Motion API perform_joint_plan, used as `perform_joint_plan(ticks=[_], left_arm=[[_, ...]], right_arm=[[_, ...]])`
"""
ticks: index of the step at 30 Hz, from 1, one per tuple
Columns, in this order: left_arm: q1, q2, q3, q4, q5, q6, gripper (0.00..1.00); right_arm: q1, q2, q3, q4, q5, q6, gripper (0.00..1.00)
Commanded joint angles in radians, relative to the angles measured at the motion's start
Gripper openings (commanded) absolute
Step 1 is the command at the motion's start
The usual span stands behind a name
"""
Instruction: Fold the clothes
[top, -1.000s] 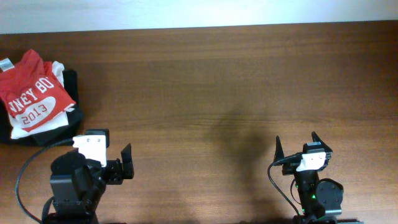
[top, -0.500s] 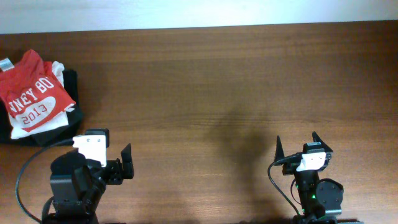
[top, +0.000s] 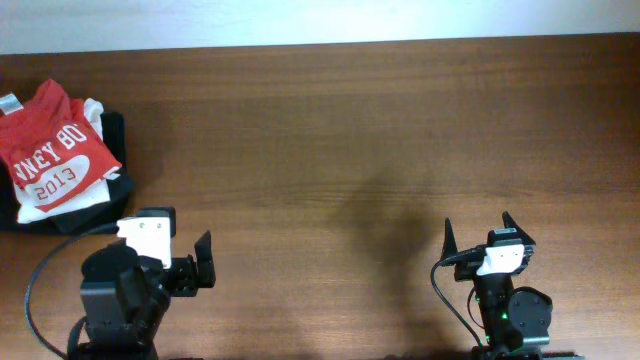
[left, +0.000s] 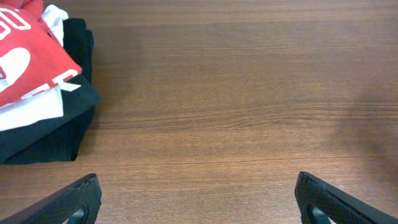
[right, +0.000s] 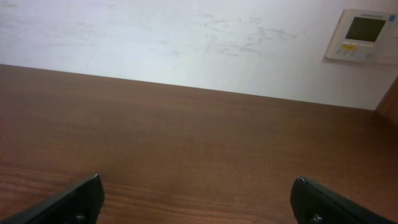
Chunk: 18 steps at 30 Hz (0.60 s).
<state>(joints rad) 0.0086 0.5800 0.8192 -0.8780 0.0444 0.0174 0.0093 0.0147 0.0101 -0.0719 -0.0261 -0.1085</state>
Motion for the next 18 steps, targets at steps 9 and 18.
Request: perform_joint_plan(ticks=[9,18], left_arm=[[-0.035,-0.293,-0.397,0.271,-0.014,0.0,0.99],[-0.035,-0.474,-0.775,0.821,0.0,-0.002,0.99]], right_arm=[[0.006,-0.009,-0.005,-0.007,0.013,0.0,0.99],[0.006,-0.009,-0.005,-0.007,0.013,0.0,0.99]])
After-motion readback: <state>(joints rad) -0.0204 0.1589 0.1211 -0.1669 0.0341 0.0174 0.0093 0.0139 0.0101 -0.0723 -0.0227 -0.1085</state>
